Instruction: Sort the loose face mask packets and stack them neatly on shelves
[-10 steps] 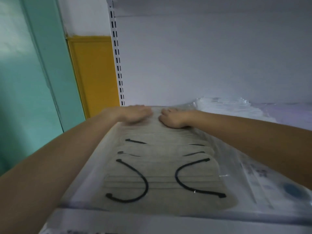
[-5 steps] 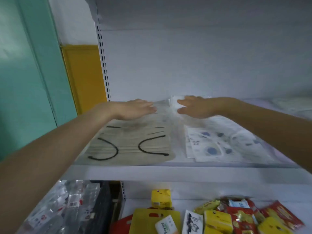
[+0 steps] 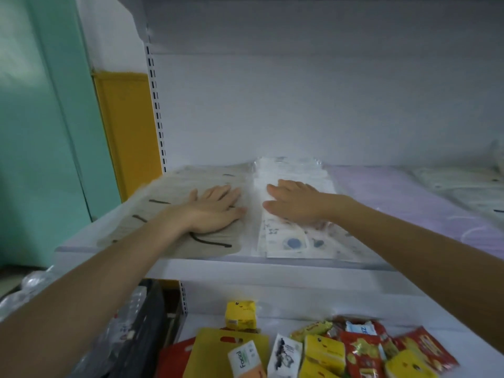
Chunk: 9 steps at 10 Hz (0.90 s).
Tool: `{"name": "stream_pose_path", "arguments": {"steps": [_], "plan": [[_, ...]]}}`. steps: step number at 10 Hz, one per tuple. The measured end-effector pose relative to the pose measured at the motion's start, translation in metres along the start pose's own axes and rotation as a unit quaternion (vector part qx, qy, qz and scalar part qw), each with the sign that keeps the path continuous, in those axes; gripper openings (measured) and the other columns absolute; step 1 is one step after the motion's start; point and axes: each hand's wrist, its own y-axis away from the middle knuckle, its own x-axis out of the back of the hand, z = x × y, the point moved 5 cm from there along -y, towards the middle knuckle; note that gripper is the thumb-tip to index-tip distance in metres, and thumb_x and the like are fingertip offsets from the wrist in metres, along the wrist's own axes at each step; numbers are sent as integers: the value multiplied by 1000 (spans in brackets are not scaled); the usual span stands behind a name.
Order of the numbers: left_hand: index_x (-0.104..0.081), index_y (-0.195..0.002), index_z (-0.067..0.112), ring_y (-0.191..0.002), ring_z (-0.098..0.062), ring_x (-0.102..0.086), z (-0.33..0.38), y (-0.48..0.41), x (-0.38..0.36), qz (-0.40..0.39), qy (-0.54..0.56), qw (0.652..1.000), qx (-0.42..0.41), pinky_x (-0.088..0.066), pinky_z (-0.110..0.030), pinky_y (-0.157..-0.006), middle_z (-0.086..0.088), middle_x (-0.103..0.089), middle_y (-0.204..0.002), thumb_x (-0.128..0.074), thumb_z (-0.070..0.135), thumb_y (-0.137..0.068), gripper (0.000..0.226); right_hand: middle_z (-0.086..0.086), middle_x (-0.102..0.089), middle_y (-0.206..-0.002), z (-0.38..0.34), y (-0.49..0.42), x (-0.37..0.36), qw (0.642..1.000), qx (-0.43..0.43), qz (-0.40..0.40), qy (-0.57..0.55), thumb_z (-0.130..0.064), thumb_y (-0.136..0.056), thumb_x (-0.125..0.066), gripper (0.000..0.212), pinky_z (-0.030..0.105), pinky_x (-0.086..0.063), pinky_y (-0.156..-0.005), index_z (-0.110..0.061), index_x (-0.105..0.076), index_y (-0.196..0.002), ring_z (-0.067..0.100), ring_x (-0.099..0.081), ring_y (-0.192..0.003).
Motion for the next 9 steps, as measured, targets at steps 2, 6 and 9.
{"name": "stream_pose_path", "arguments": {"steps": [2,6,9], "plan": [[7,-151,30,-145,-11,10,-13,1,38,49,16,998,-19,13,-42,-114,10,11,-159,-14,53,-98,61,1,4,-159,6,-15,47,999,-10,31,-17,-52,-98,-23,61,40,2,-115,-28,-3,-150,20,4,-145],[-27,-146,10,-129,-29,-41,80,52,138,82,79,992,-52,-31,-41,-106,-12,-41,-144,-36,33,-100,52,7,-22,-155,-3,93,114,999,-18,13,-27,-47,-97,-35,62,37,-15,-114,-18,-19,-149,23,-23,-141],[-20,-150,11,-134,-30,-36,166,125,211,14,81,994,-74,-34,-41,-105,-12,-31,-151,-37,33,-101,56,10,-23,-153,34,205,195,998,-28,2,-53,-40,-97,-41,60,38,-19,-112,-18,-21,-148,27,-28,-138]]}}
